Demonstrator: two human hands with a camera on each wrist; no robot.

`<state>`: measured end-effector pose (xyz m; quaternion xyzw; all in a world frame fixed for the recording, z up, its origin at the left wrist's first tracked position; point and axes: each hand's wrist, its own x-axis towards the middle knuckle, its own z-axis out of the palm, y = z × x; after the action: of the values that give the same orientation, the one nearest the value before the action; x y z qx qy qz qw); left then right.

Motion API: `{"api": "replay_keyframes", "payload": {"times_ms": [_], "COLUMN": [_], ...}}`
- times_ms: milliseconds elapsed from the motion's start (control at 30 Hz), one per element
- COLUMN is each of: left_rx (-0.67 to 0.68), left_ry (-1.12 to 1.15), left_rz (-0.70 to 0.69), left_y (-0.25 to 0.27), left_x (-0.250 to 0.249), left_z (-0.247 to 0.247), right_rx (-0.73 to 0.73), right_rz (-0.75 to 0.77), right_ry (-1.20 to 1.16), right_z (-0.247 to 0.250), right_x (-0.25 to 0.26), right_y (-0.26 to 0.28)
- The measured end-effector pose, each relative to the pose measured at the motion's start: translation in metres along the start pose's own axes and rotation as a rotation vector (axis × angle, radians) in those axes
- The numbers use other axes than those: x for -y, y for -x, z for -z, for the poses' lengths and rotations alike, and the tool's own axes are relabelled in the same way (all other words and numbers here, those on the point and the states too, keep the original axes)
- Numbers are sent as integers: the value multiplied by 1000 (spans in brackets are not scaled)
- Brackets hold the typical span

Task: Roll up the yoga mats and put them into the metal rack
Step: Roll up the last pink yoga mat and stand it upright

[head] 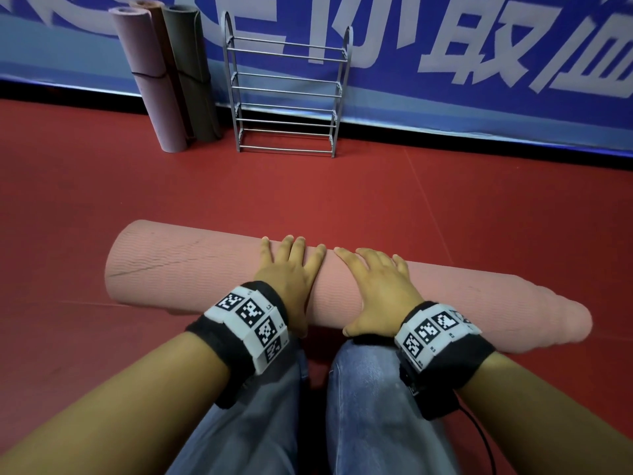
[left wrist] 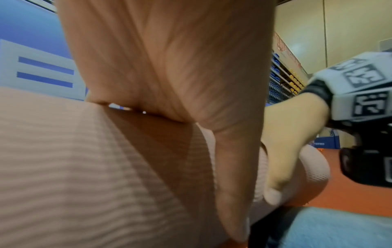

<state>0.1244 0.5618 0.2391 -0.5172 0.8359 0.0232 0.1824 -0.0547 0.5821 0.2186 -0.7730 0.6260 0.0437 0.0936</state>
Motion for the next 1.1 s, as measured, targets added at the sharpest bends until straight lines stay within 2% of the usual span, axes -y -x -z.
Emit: {"api": "replay_keyframes", "payload": {"times_ms": [233, 467, 700, 1100], "left_rx": [-16, 54, -7, -106], "left_ry": [0, 102, -11, -44], "left_rz": [13, -1, 30, 54], "left_y": [-15, -37, -17, -22], "left_x": [6, 14, -2, -1], "left_z": [-3, 5, -14, -18], "right_rx": [48, 41, -21, 25], "right_rz": [-16, -39, -38, -49], "right_ry": [5, 109, 86, 66], "right_z": [0, -12, -17, -8], "right_x": [-1, 0, 0, -1], "right_y": [-14, -8, -5, -11]}}
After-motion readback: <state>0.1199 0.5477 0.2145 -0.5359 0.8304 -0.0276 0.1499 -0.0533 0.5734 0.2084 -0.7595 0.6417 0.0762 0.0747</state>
